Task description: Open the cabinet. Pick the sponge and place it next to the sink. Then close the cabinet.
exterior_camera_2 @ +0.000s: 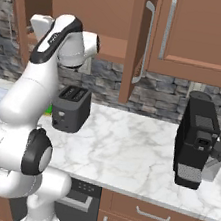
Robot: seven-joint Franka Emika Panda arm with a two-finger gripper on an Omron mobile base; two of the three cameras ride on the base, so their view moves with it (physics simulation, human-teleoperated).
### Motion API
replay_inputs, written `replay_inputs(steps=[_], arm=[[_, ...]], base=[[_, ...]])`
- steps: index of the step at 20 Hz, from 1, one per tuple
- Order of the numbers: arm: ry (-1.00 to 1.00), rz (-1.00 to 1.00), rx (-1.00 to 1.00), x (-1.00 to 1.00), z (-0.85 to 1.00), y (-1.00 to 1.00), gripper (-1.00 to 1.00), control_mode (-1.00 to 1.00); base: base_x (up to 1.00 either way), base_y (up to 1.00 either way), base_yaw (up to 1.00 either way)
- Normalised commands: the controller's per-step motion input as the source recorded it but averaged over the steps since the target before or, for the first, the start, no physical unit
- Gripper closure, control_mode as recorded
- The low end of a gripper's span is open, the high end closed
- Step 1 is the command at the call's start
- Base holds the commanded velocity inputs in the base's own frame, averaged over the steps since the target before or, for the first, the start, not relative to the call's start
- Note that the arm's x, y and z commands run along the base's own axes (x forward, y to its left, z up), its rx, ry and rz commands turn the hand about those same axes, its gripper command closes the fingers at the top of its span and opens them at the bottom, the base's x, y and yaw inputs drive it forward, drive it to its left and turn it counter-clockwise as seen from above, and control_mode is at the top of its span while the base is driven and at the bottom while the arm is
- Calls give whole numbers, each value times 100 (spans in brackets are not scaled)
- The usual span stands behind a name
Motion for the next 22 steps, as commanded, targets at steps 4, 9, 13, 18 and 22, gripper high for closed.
replay_inputs(steps=[4,9,13,18,22], arm=[[-5,11,1,-52,0,15,-100,-100],[-11,11,2,-72,0,21,-100,-100],[-10,10,0,-63,4,27,-100,-100],[-8,8,0,-57,4,36,-100,-100],[-3,3,0,-29,0,43,-100,-100]], base=[[0,0,0],[0,0,0],[0,0,0],[0,0,0],[0,0,0]])
